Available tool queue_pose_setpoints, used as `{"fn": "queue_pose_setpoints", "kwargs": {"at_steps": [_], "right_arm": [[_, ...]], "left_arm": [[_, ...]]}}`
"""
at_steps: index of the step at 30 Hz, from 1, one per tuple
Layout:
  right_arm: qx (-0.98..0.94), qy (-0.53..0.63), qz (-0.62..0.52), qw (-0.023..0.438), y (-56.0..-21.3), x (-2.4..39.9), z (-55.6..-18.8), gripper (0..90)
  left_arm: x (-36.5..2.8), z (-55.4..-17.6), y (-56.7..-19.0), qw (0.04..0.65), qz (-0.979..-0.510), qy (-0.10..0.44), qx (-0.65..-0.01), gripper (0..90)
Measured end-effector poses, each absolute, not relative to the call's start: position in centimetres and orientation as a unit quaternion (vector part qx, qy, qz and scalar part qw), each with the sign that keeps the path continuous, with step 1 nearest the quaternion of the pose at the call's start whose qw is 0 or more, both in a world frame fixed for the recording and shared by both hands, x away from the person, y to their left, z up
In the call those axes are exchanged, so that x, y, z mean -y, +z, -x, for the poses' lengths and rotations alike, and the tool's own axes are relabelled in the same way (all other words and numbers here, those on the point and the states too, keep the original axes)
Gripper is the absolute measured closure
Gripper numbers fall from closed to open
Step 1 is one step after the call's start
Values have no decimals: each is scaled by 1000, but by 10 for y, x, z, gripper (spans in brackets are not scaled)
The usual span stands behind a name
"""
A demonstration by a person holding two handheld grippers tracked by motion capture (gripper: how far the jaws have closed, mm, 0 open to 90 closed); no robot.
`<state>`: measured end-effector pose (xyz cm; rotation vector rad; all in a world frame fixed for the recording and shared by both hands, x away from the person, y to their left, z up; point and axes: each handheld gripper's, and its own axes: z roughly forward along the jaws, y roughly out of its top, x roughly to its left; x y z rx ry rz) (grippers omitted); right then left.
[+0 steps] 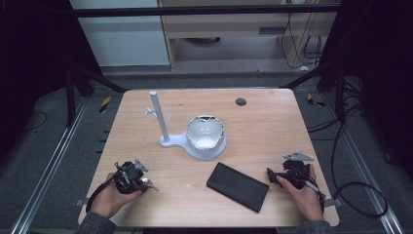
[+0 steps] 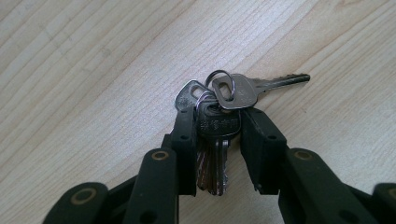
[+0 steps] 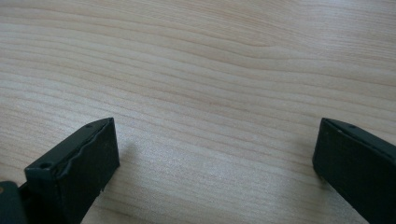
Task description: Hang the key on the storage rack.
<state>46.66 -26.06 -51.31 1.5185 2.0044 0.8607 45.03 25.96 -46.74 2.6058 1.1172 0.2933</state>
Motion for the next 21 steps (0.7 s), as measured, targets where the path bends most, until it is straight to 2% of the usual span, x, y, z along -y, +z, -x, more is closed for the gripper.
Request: {"fn": "queue_pose_setpoints", "kwargs": {"at_steps": [21], "right_arm": [[-733, 315, -554, 239, -513, 260, -467, 7]], "left_arm": [[-266, -449, -452, 153, -906, 107, -380, 674]]}}
